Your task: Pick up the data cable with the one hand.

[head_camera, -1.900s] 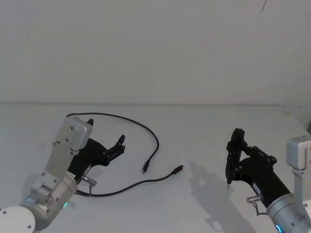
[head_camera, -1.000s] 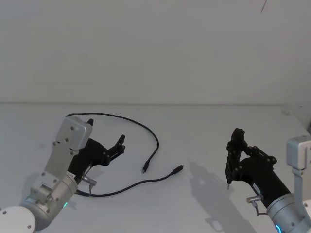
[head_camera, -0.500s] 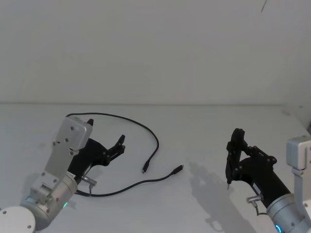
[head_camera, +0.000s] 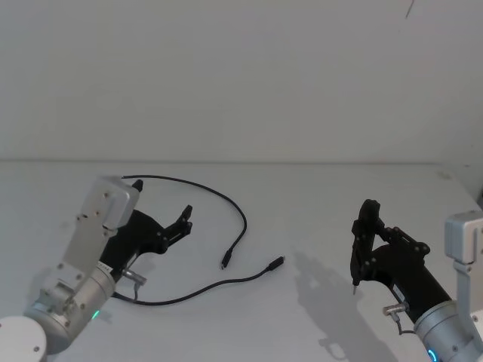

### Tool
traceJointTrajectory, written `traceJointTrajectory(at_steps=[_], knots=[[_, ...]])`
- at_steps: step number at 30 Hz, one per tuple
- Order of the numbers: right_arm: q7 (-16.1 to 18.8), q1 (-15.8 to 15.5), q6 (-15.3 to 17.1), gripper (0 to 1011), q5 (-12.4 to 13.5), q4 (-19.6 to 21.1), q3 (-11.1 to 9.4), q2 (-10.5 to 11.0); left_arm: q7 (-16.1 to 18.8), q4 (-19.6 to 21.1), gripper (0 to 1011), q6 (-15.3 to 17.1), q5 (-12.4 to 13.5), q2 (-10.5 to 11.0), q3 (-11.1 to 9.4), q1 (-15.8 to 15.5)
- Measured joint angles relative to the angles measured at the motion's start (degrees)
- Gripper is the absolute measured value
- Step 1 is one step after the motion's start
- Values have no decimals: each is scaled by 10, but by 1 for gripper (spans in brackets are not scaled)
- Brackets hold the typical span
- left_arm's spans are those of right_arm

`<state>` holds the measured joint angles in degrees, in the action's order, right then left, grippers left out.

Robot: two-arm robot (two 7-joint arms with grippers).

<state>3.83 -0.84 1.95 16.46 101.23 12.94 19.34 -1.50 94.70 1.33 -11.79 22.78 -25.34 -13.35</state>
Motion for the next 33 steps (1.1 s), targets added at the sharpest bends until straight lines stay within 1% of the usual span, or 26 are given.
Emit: traceJointTrajectory(at_steps=[1,2,5,11,14,17,18,22,26,33], knots=[[0,0,0,279,0,0,0,0,0,0,1001,0,0,0,0,0],[0,0,0,279,0,0,0,0,-2,12,1001,6,-2,5,4,5],[0,0,0,279,0,0,0,0,-1,26,1001,12,-4,11,9,12],[0,0,0,279,0,0,0,0,9,81,1001,38,-7,30,27,50],[0,0,0,279,0,0,0,0,12,99,1001,49,-9,36,33,65],[0,0,0,279,0,0,0,0,14,123,1001,63,-13,44,40,86],[0,0,0,279,0,0,0,0,14,123,1001,63,-13,44,40,86],[0,0,0,279,0,0,0,0,12,141,1001,72,-19,52,45,102],[0,0,0,279,0,0,0,0,3,153,1001,78,-26,58,50,114],[0,0,0,279,0,0,0,0,-20,158,1001,79,-41,62,53,121]])
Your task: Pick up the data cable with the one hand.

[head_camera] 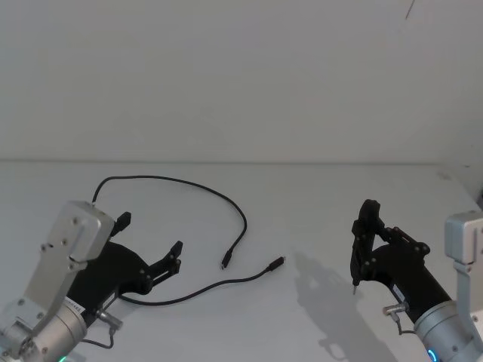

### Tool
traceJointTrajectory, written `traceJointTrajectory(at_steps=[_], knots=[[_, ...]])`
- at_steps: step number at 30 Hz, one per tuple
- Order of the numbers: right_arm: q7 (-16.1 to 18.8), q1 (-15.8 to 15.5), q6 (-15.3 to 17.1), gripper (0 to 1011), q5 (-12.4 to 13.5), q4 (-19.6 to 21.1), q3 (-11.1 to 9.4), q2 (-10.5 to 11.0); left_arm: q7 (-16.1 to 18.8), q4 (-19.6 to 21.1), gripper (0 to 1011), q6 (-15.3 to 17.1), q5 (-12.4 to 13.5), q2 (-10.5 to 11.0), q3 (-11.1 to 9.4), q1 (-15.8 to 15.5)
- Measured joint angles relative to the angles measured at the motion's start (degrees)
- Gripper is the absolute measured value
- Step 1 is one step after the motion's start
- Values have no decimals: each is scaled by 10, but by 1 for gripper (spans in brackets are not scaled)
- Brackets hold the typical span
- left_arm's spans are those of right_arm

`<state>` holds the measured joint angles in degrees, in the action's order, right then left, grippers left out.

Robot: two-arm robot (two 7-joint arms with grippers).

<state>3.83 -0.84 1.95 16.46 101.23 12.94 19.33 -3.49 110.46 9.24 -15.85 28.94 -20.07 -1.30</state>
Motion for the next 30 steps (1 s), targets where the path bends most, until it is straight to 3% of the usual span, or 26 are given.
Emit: traceJointTrajectory(at_steps=[21,30], knots=[[0,0,0,279,0,0,0,0,-88,-44,1001,6,-39,-7,-10,-33],[0,0,0,279,0,0,0,0,-121,-69,1001,21,-41,-5,-22,-53]])
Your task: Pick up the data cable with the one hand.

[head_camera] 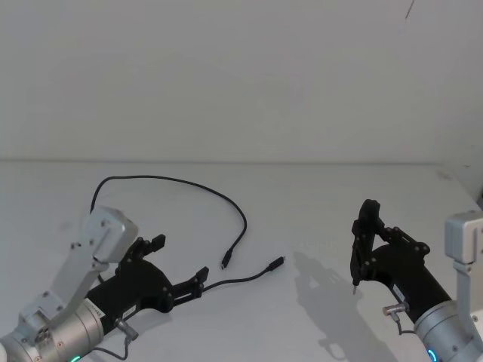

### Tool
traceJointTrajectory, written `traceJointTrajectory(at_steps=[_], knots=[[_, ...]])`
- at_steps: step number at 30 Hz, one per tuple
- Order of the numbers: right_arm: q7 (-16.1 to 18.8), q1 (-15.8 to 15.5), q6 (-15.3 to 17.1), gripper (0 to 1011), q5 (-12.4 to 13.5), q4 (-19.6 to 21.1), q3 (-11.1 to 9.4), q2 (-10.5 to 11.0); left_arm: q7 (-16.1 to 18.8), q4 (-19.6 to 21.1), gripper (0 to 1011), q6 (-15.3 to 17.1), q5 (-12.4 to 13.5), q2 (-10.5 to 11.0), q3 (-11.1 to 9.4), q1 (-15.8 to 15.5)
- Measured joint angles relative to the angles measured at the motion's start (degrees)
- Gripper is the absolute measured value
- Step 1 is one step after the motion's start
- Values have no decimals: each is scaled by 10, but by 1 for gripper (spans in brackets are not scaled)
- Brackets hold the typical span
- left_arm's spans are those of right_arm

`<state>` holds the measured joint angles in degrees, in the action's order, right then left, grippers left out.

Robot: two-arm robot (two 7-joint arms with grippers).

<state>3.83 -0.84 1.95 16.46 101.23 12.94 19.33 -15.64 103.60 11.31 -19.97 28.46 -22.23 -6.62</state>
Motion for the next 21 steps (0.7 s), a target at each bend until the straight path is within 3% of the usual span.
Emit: traceJointTrajectory(at_steps=[21], knots=[[0,0,0,279,0,0,0,0,-34,-55,1001,25,34,4,-22,-39]])
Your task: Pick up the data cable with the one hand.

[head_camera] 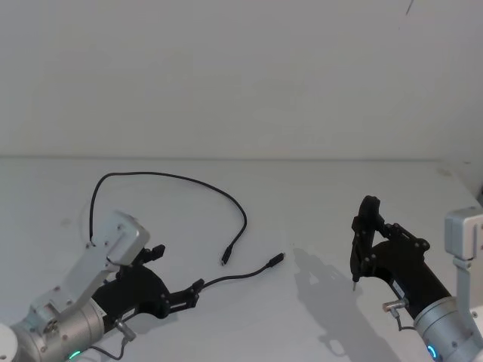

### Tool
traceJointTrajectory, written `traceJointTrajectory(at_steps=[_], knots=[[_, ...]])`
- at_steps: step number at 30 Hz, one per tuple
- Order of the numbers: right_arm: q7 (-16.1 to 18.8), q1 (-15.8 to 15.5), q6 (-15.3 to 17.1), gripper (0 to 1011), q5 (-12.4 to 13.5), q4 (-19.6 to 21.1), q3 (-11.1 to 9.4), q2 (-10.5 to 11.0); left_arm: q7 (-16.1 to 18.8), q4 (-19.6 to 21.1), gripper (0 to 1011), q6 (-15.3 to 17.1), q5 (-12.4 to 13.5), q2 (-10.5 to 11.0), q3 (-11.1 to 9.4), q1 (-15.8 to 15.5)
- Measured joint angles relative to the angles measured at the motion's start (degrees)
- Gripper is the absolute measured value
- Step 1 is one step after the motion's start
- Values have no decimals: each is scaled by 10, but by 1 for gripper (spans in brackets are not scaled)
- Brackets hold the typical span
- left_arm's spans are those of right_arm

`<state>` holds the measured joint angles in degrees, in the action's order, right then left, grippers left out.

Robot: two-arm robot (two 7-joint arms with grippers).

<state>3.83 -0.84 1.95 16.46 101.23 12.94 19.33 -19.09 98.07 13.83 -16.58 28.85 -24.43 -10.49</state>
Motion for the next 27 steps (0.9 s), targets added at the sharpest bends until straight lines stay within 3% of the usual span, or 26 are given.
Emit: traceJointTrajectory(at_steps=[13,27], knots=[[0,0,0,279,0,0,0,0,-64,-46,1001,-21,3,-5,-24,-39],[0,0,0,279,0,0,0,0,-89,-98,1001,-41,17,-18,-47,-73]])
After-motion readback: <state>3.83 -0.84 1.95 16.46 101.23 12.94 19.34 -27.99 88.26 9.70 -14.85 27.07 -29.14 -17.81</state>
